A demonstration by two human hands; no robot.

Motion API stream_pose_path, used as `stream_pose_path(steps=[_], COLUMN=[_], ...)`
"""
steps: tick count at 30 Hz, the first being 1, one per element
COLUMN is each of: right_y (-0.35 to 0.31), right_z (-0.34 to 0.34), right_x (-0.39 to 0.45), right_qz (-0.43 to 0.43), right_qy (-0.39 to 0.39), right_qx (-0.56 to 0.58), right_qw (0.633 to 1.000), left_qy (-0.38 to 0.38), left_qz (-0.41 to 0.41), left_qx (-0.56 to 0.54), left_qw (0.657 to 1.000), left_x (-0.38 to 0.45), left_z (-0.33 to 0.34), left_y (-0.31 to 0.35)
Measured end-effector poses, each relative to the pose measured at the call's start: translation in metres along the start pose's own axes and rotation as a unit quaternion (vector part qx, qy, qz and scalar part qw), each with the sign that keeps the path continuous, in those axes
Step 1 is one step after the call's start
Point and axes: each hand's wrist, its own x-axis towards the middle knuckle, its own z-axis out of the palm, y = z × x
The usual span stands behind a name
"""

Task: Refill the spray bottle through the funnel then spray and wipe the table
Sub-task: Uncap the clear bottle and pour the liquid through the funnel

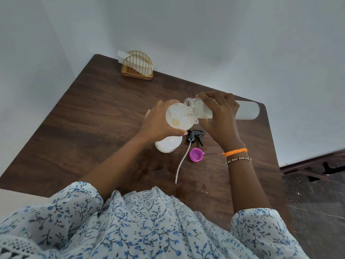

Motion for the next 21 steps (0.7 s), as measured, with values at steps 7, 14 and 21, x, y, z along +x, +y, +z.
stream_pose_path(steps=[7,14,21], right_y=[0.0015,0.0031,-0.0058], right_z=[0.0032,0.0041,0.0023], right_x=[-0.0016,-0.0033,-0.0036], right_qz=[-0.001,0.012,0.073], right_qy=[-0.003,-0.006,0.015], right_qx=[-0.006,0.015,0.159], right_qw=[1.000,1.000,0.984], left_qy=[-0.001,-0.002,-0.020], left_qz=[0.002,0.000,-0.012], left_qx=[0.008,0.015,0.039], left_qw=[1.000,1.000,0.999], left_x=[0.0009,0.0010,0.0012], left_z=[-0.0009,-0.0020,-0.0038], left_y=[-0.0011,0.0006,0.0026])
